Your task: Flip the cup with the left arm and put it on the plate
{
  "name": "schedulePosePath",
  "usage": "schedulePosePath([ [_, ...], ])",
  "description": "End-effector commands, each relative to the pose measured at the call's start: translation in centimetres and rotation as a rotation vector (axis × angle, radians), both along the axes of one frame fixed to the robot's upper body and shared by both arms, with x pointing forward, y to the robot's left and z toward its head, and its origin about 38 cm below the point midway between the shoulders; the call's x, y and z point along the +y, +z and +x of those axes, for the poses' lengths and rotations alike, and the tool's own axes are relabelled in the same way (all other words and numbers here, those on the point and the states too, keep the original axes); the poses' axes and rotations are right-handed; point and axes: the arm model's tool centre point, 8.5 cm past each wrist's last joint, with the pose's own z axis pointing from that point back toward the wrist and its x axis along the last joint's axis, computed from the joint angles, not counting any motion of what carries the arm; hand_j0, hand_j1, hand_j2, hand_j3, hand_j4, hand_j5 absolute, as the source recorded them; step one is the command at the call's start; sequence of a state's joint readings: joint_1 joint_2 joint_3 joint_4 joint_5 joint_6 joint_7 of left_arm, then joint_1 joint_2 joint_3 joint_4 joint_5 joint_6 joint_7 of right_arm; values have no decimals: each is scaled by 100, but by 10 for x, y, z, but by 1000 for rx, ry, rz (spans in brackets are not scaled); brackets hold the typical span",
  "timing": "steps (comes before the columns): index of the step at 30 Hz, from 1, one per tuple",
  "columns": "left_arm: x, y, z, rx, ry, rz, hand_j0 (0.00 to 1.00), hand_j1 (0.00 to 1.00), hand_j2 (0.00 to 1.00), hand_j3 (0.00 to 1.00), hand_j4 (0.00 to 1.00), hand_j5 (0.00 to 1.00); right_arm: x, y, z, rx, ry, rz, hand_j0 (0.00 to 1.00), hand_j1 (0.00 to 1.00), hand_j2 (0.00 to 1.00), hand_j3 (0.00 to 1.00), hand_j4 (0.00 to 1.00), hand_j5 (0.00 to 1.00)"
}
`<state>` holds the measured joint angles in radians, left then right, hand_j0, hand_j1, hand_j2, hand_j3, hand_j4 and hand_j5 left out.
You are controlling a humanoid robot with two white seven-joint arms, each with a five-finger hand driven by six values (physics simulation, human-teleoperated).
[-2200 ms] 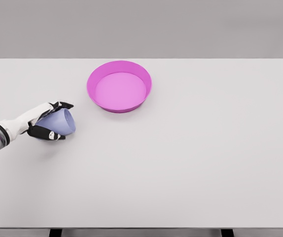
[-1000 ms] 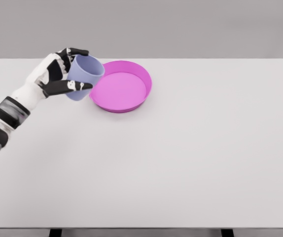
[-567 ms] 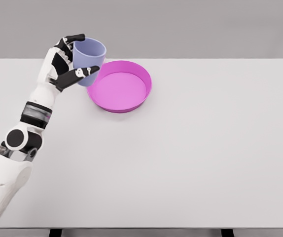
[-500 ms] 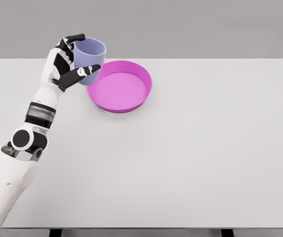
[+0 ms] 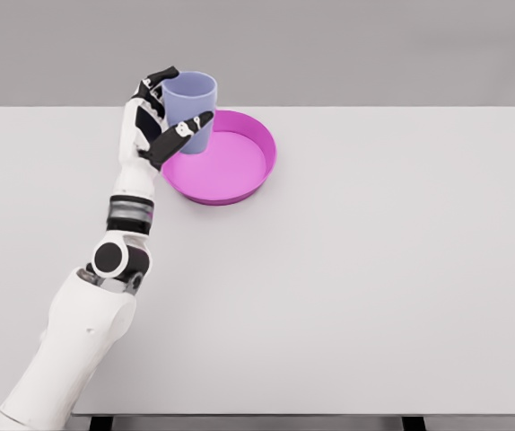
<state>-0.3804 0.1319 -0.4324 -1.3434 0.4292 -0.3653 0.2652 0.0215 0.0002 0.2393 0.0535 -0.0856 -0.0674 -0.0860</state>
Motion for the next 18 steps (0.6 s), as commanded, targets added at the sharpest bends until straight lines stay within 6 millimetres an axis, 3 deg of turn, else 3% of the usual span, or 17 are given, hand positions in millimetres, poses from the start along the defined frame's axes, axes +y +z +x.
schedulePosePath([
  [1, -16, -10, -1, -7, -1, -31, 46, 46, 46, 46, 46, 46, 0, 0, 0, 0, 0, 0, 100, 100, 100, 100, 100, 100],
  [13, -41, -34, 14, 74, -33, 48, 43, 43, 43, 43, 43, 43, 0, 0, 0, 0, 0, 0, 100, 100, 100, 100, 100, 100],
  [18, -42, -28, 16, 32, -29, 27, 42, 42, 42, 42, 42, 42, 0, 0, 0, 0, 0, 0, 100, 100, 100, 100, 100, 100],
])
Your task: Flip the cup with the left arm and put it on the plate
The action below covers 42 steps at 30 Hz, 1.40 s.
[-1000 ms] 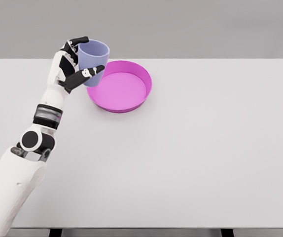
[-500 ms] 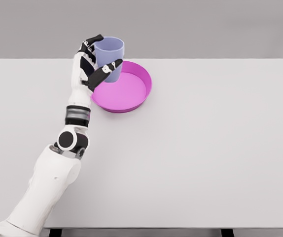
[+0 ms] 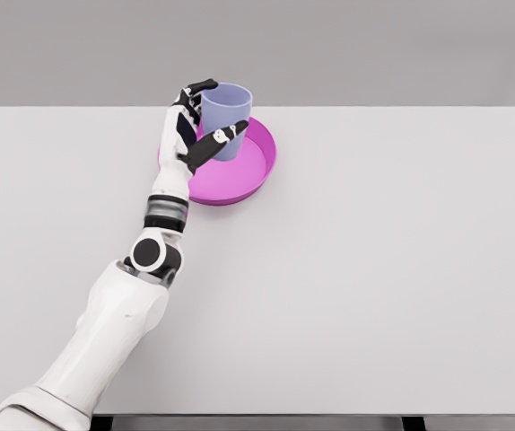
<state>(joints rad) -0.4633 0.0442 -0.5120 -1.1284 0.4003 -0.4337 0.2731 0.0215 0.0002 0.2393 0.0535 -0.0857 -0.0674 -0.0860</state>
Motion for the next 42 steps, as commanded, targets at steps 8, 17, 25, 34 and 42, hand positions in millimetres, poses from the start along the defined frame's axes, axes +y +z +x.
schedulePosePath([
  [8, -4, 4, 4, -73, 21, -48, 41, 41, 41, 41, 41, 41, 0, 0, 0, 0, 0, 0, 100, 100, 100, 100, 100, 100],
  [17, 1, -14, 5, -56, 47, -39, 42, 42, 42, 42, 42, 42, 0, 0, 0, 0, 0, 0, 100, 100, 100, 100, 100, 100],
  [25, 0, -19, 5, -40, 41, -27, 45, 45, 45, 45, 45, 45, 0, 0, 0, 0, 0, 0, 100, 100, 100, 100, 100, 100],
  [34, -2, -17, 4, -47, 34, -31, 67, 67, 67, 67, 67, 67, 0, 0, 0, 0, 0, 0, 100, 100, 100, 100, 100, 100],
  [42, 2, -16, 4, -51, 36, -28, 76, 76, 76, 76, 76, 76, 0, 0, 0, 0, 0, 0, 100, 100, 100, 100, 100, 100],
])
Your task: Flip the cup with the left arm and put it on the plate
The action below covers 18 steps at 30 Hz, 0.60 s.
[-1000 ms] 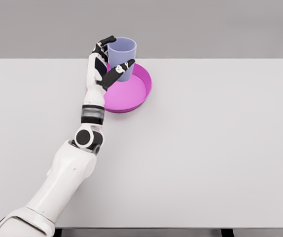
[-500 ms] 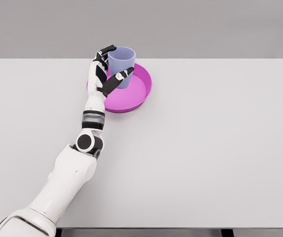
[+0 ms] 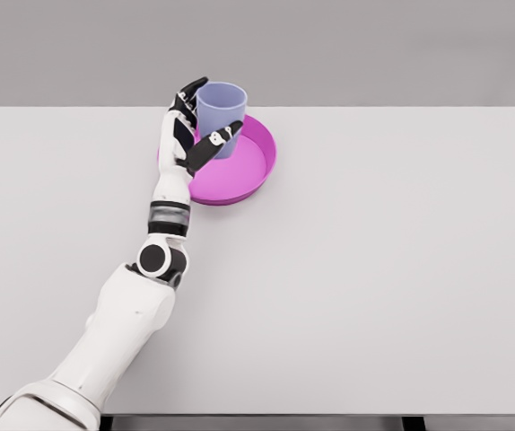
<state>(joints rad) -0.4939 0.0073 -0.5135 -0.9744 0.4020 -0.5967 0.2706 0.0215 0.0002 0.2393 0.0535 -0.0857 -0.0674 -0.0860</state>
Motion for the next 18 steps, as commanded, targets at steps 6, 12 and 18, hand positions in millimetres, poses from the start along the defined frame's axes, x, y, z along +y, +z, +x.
schedulePosePath([
  [6, 1, 2, 1, -5, 3, 2, 81, 81, 81, 81, 81, 81, 0, 0, 0, 0, 0, 0, 100, 100, 100, 100, 100, 100],
  [12, 4, 1, 1, -5, 5, 7, 87, 87, 87, 87, 87, 87, 0, 0, 0, 0, 0, 0, 100, 100, 100, 100, 100, 100],
  [18, 6, 3, 1, -10, 2, 11, 93, 93, 93, 93, 93, 93, 0, 0, 0, 0, 0, 0, 100, 100, 100, 100, 100, 100],
])
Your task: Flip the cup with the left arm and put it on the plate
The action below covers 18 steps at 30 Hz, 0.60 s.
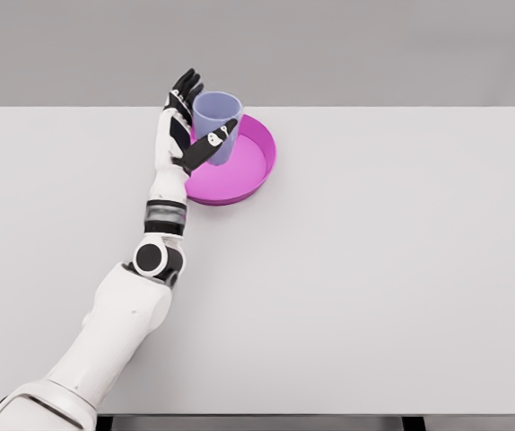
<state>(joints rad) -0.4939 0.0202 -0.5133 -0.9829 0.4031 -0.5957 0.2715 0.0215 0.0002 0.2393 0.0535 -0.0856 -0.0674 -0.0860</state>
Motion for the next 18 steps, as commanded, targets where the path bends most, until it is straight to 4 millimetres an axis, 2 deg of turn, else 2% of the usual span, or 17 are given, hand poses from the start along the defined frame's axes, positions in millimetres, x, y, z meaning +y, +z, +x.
schedulePosePath([
  [1, 1, 1, 0, -4, -2, 6, 93, 93, 93, 93, 93, 93, 0, 0, 0, 0, 0, 0, 100, 100, 100, 100, 100, 100],
  [5, 4, 3, 0, -12, -1, 9, 93, 93, 93, 93, 93, 93, 0, 0, 0, 0, 0, 0, 100, 100, 100, 100, 100, 100],
  [10, 26, 10, 0, -39, 12, 39, 93, 93, 93, 93, 93, 93, 0, 0, 0, 0, 0, 0, 100, 100, 100, 100, 100, 100],
  [12, 28, 18, -2, -64, 9, 32, 93, 93, 93, 93, 93, 93, 0, 0, 0, 0, 0, 0, 100, 100, 100, 100, 100, 100],
  [14, 46, 29, -2, -100, 16, 64, 93, 93, 93, 93, 93, 93, 0, 0, 0, 0, 0, 0, 100, 100, 100, 100, 100, 100],
  [15, 56, 43, -4, -144, 9, 83, 93, 93, 93, 93, 93, 93, 0, 0, 0, 0, 1, 0, 100, 100, 100, 100, 100, 100],
  [16, 79, 61, -7, -197, 5, 139, 100, 100, 100, 100, 100, 100, 0, 0, 0, 0, 0, 0, 100, 100, 100, 100, 100, 100],
  [17, 106, 68, -19, -228, -49, 250, 100, 100, 100, 100, 100, 100, 0, 0, 0, 0, 0, 0, 100, 100, 100, 100, 100, 100],
  [18, 118, 71, -27, -240, -141, 362, 100, 100, 100, 100, 100, 100, 0, 0, 0, 0, 0, 0, 100, 100, 100, 100, 100, 100],
])
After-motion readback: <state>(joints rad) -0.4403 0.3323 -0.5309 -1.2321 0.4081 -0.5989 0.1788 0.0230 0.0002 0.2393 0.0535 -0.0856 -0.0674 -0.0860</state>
